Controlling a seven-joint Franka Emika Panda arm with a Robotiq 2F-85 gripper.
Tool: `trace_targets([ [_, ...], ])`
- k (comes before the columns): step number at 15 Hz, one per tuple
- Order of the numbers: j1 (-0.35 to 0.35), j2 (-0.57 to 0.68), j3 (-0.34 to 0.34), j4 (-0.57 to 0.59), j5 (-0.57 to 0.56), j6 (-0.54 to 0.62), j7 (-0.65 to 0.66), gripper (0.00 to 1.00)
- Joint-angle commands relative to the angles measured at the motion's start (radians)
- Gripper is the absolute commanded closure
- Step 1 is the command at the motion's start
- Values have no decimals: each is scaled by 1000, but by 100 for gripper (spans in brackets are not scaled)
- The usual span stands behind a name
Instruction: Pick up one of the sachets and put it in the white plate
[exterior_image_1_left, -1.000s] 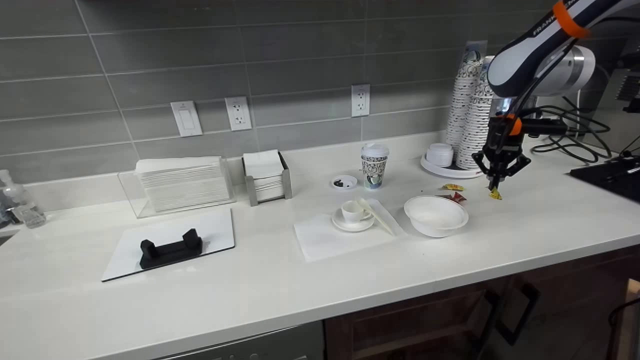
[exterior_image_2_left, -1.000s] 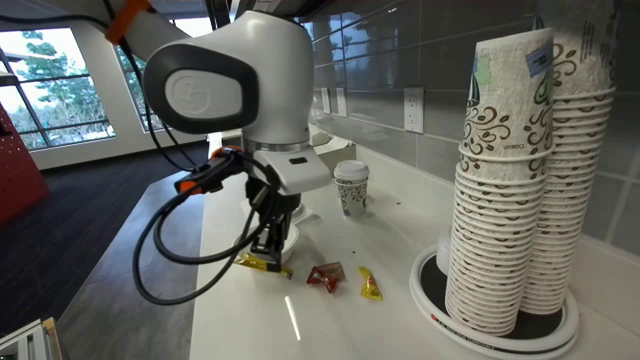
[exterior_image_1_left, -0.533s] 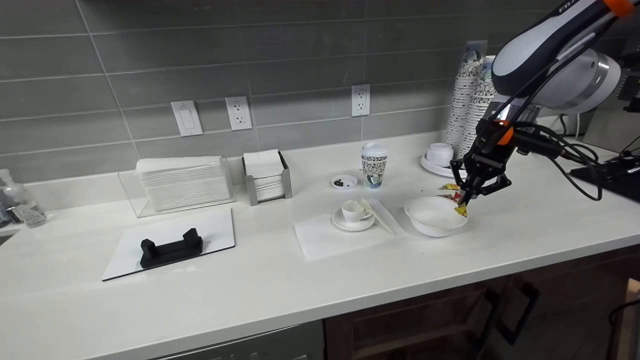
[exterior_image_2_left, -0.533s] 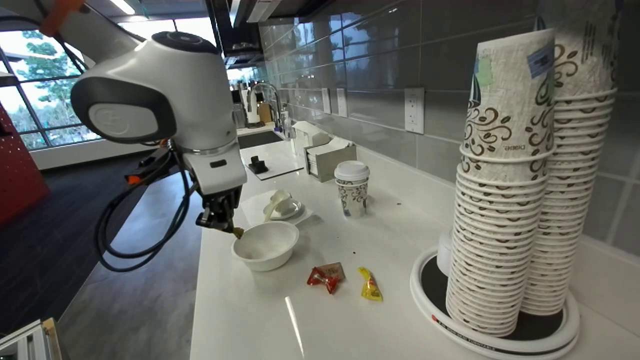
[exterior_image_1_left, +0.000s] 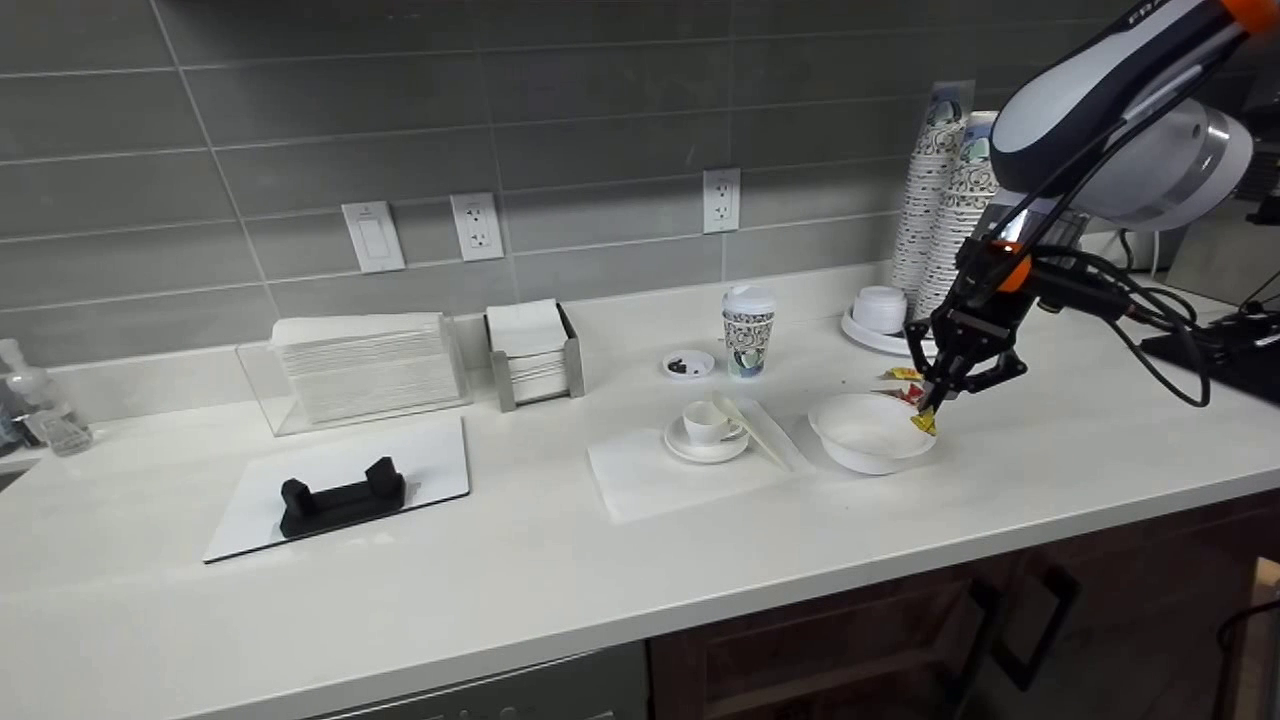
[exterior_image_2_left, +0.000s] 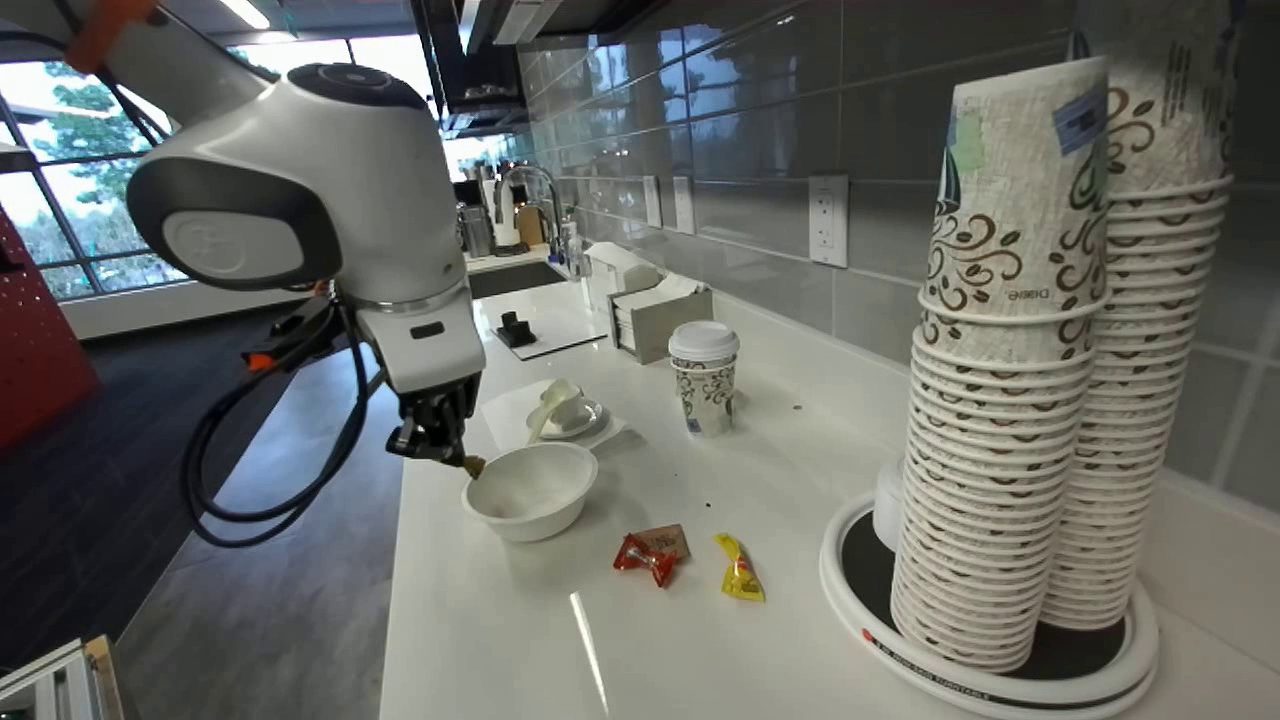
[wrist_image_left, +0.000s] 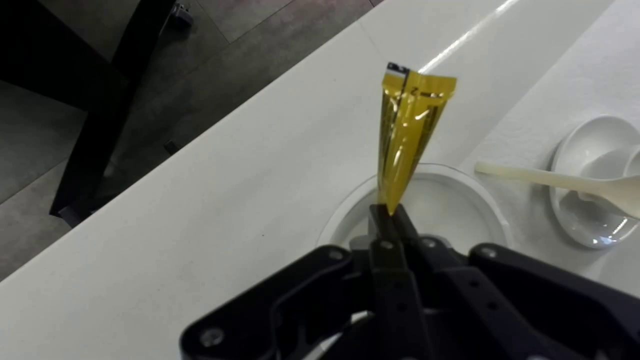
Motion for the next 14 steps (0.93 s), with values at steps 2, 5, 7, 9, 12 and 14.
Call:
trace_targets([
  [2,3,-2,20,-1,23,22,1,100],
  [5,11,9,35,-1,42,79,20,100],
  [7,18,18,43,-2,61,140,29,100],
  [9,26,36,53,-1,77,199,40,100],
  [12,35,75,67,7,98,279,52,100],
  [14,43,101,73,11,108,329,58,100],
])
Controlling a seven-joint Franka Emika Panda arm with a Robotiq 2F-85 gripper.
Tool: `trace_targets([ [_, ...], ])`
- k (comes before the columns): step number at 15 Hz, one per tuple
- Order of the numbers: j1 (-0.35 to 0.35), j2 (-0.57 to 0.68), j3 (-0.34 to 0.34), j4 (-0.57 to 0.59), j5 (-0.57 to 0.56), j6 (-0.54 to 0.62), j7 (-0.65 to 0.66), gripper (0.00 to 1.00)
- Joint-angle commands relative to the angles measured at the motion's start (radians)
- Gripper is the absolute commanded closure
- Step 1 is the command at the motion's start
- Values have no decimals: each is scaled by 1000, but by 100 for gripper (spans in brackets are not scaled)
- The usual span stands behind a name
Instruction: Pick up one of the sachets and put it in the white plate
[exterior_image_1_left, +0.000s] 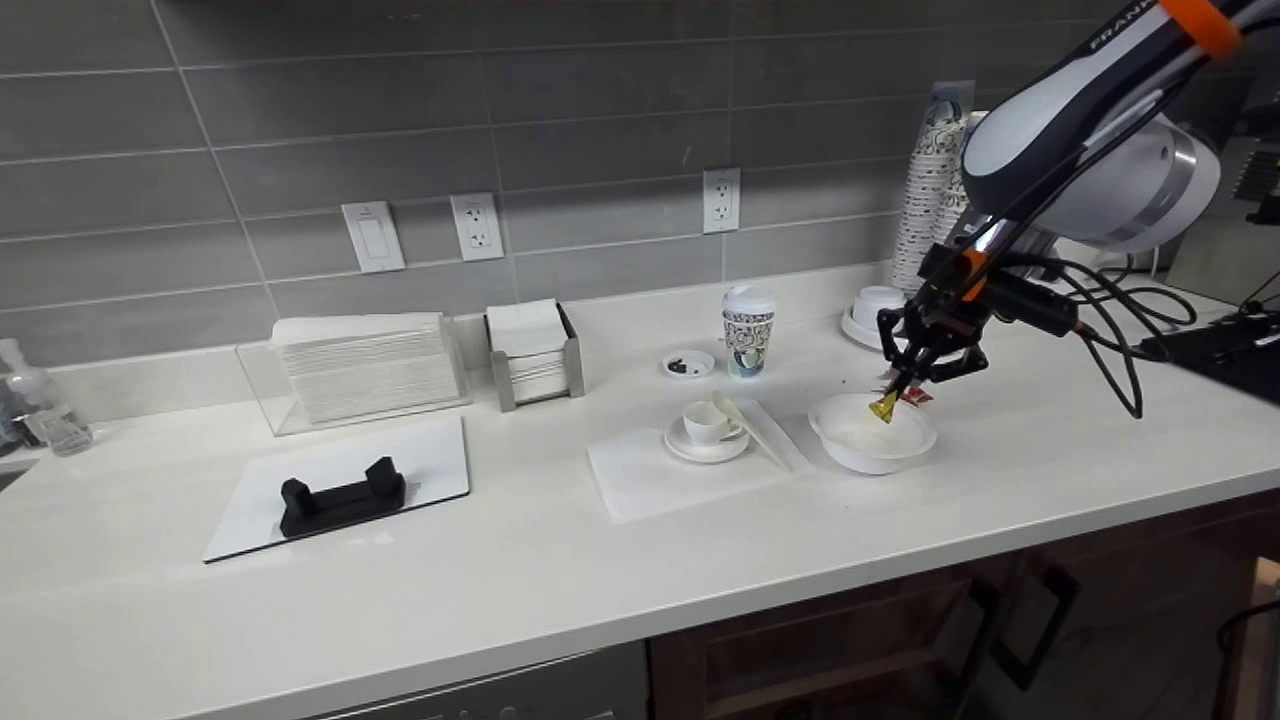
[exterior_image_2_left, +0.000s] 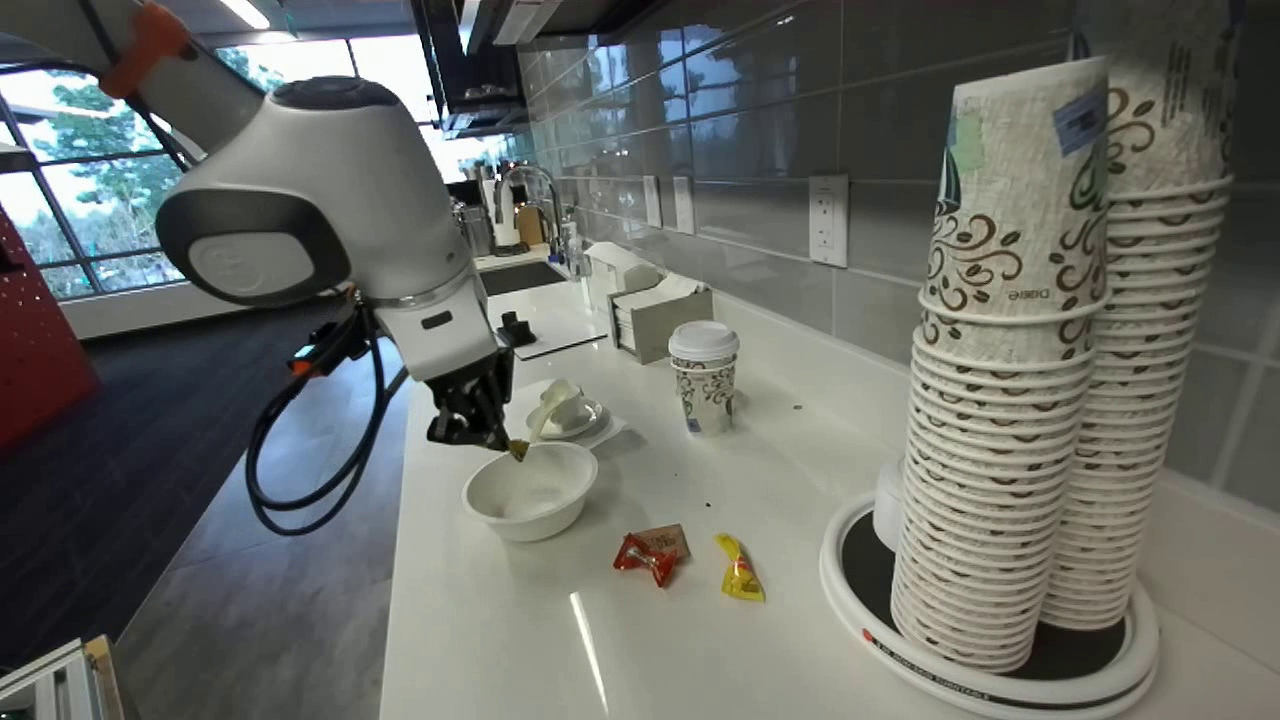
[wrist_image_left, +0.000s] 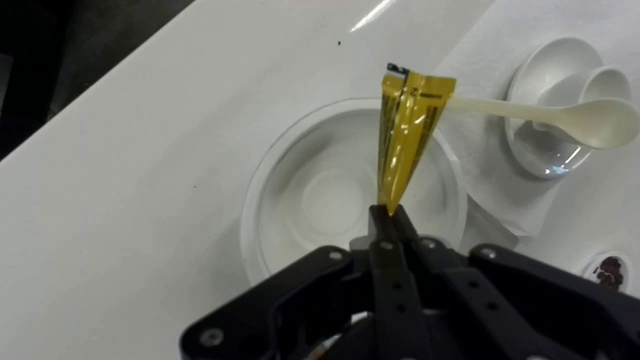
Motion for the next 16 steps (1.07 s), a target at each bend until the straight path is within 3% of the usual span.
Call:
trace_targets([
  [1,21,58,20,13,48,100,23,100],
  [2,26,70,22,17,60,127,22,100],
  [3,31,80,23,22,71,143,24,74],
  [5,40,88,24,23,89,161,26,68],
  [11,20,31,36,-2,33,156,97,25],
  [14,-38,-37,53,-49,-135,162,244,5],
  [16,-99,-97,72,-73,-272,151,346,0],
])
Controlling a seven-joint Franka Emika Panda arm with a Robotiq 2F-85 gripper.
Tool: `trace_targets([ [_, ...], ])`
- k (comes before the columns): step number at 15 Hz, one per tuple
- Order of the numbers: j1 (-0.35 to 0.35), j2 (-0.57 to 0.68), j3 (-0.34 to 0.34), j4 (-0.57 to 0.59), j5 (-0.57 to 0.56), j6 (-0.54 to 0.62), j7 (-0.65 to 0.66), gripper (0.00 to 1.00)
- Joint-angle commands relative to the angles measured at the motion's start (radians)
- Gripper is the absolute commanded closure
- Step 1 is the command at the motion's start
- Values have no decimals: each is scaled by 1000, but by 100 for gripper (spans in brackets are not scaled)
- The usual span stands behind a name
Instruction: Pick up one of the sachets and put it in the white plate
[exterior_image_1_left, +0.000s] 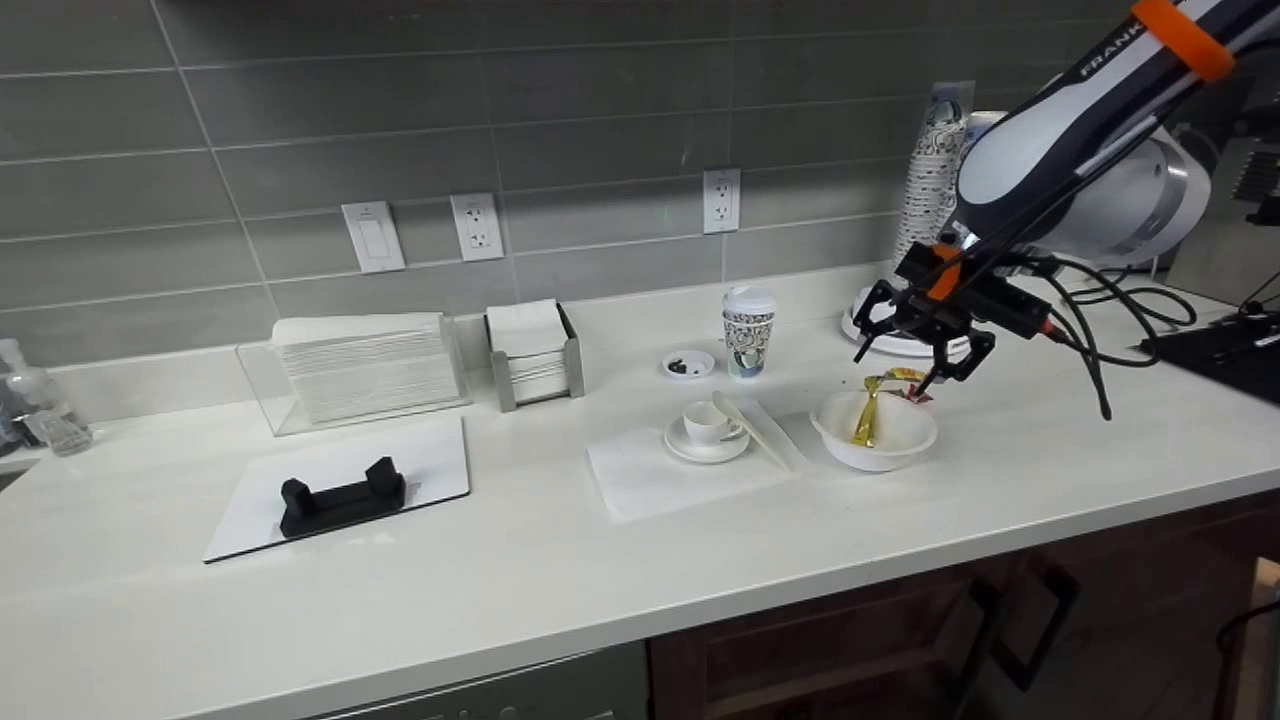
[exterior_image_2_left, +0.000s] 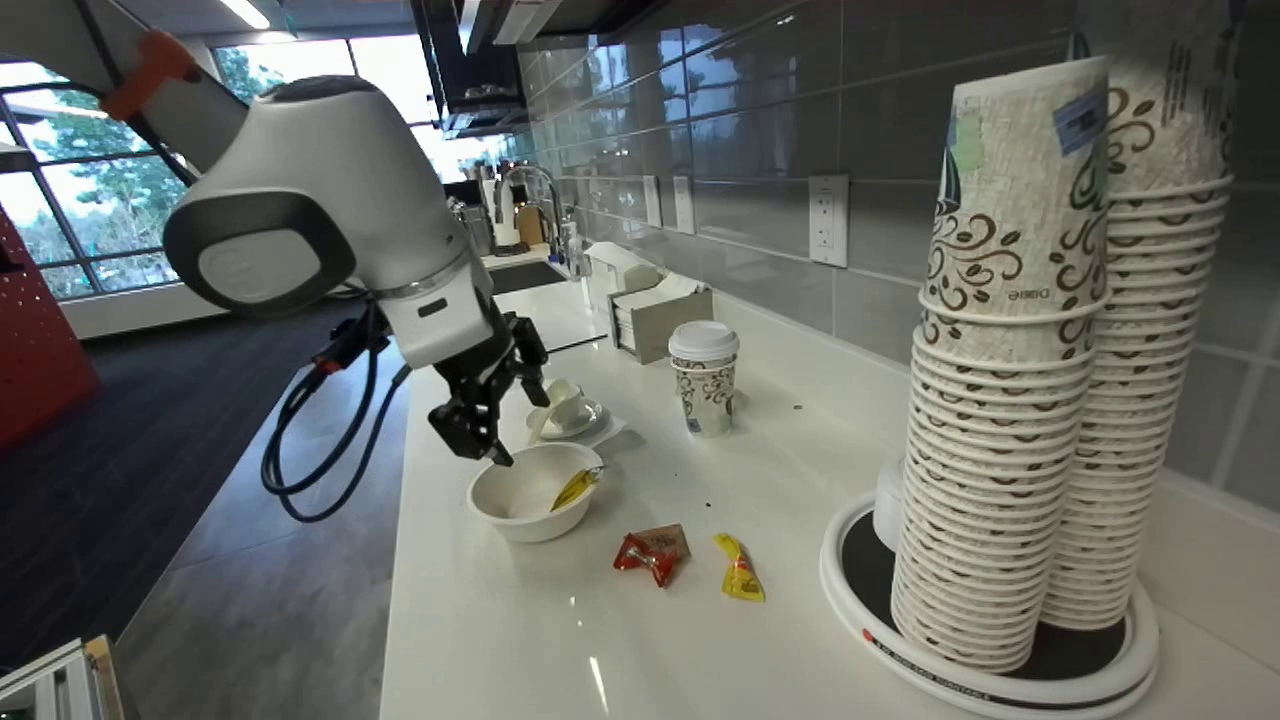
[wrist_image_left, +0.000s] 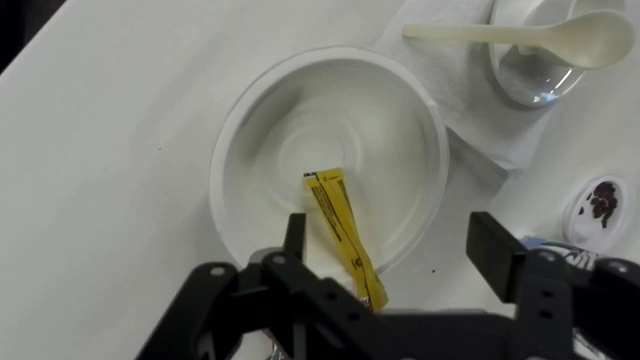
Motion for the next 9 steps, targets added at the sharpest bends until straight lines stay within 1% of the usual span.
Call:
trace_targets([
  [1,-124,-161,56,-80,-243,-29,191,0],
  [3,-221,-242,87,-89,-404,-68,254,0],
  [4,-265,-253,100,-40,-466,-129,267,0],
  [5,-327,-299,128,-42,-548,-167,307,0],
  [6,-343,-367,118,-62,-581,-221,287,0],
  [7,-376,-400,125,-58,-627,-241,294,0],
  [8,-401,-428,131,-44,-663,-340,285,0],
  [9,-345,-331,92,-30,-596,-235,258,0],
])
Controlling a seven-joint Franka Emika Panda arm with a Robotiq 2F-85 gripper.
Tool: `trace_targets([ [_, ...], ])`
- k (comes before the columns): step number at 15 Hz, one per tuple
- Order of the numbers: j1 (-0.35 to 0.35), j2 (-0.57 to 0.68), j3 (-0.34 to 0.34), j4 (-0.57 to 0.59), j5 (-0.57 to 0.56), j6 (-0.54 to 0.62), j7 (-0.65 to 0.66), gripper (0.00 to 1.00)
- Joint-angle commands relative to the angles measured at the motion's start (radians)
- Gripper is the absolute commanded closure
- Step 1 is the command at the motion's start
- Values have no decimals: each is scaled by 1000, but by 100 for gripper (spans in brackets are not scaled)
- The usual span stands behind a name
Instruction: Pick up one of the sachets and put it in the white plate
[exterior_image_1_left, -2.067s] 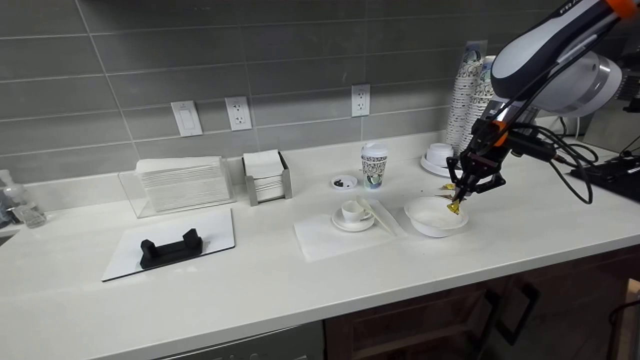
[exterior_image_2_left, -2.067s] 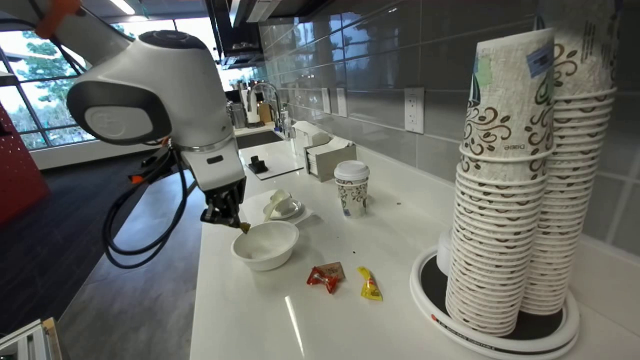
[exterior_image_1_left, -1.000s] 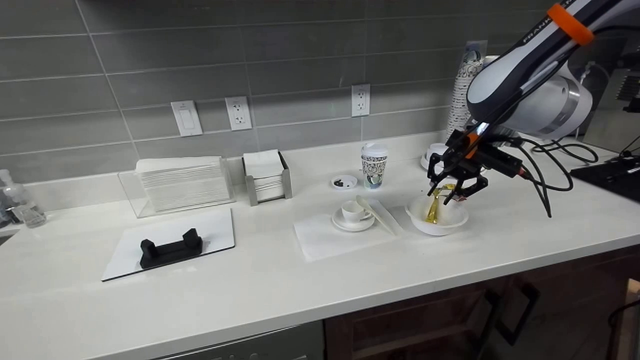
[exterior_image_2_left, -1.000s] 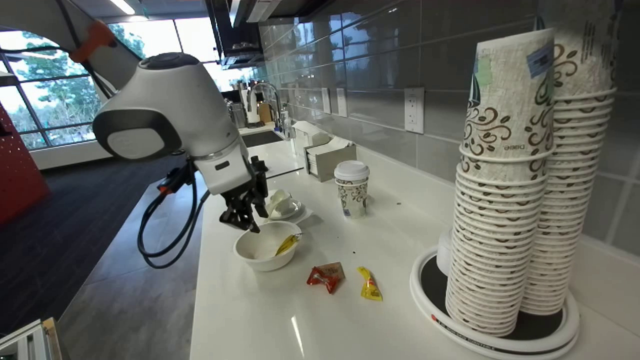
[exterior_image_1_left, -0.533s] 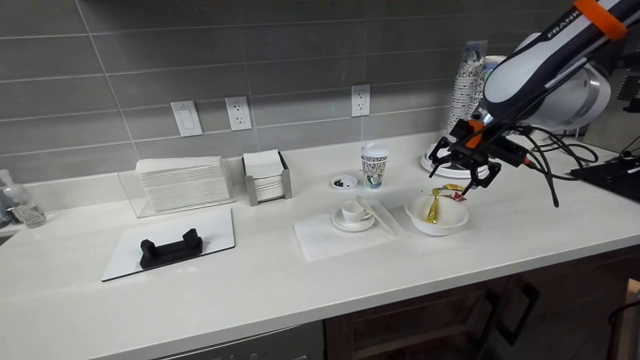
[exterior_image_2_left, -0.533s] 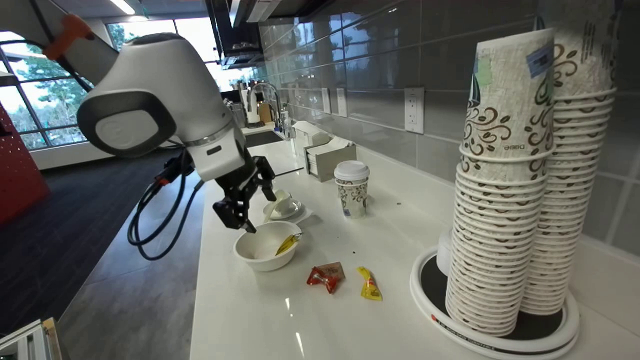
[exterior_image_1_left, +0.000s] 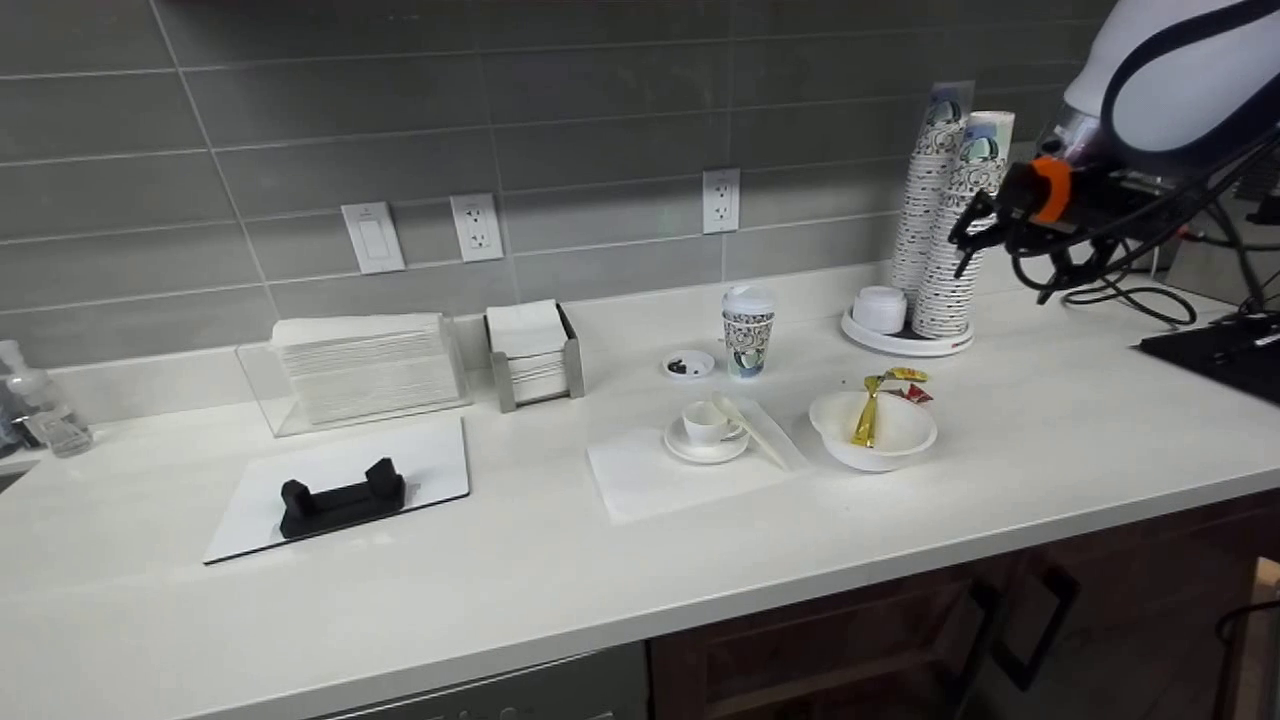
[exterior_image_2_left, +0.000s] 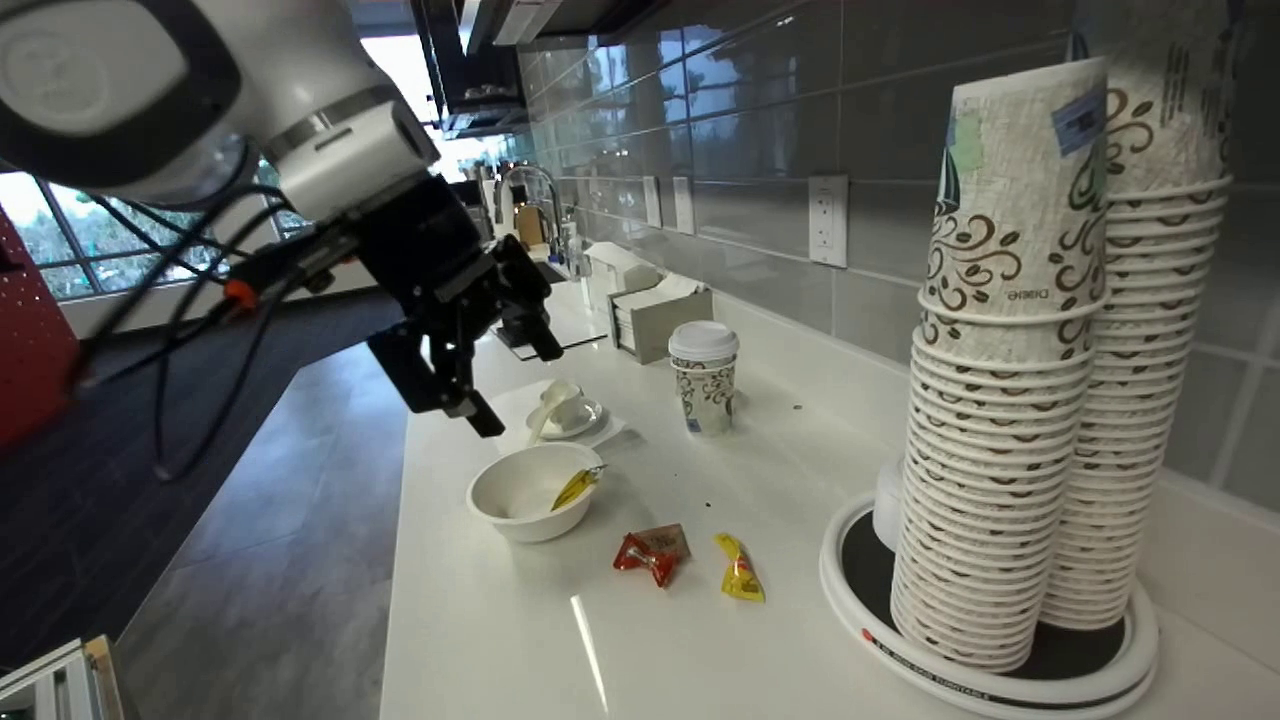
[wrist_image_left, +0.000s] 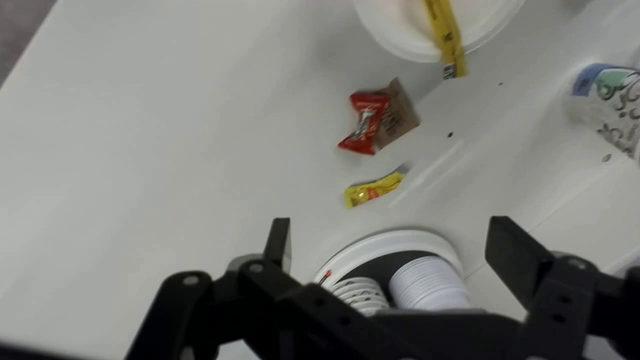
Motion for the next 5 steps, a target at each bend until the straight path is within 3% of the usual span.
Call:
trace_targets([
  [1,-2,-29,-12,0,-15,-28,2,0],
  [5,9,-14,-14,-3,-14,-19,-1,0],
])
